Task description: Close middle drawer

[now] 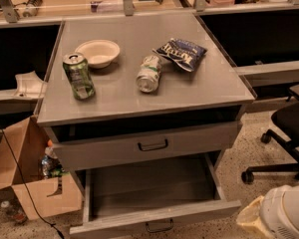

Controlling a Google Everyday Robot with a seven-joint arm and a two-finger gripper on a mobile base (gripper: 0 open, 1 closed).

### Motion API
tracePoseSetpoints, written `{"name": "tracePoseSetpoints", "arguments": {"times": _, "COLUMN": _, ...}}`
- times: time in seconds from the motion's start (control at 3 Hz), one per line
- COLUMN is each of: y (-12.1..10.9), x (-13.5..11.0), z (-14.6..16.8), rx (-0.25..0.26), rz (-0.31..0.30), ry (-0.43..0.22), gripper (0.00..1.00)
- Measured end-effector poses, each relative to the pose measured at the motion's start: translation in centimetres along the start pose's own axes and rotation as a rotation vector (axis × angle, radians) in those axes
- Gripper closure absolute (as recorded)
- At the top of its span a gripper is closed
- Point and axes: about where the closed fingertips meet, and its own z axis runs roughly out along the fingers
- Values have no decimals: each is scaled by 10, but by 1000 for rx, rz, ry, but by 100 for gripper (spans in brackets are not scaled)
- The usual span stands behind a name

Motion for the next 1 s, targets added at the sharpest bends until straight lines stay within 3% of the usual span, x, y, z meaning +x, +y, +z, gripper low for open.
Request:
{"name": "tracePoseSetpoints", "arguments": {"times": 0.33, "y": 10, "x": 30, "z": 58, "rx": -12, "rz": 70, "ry": 31, "gripper": 100}}
{"name": "tracePoseSetpoints", "arguments": {"times": 0.67, "y": 10, "x": 30, "z": 58, "rx": -12, "rz": 70, "ry": 31, "gripper": 100}}
{"name": "tracePoseSetpoints", "arguments": {"times": 1.0, "y": 11, "x": 40, "z": 77, "rx": -9, "rz": 112, "ry": 48, "gripper": 100}}
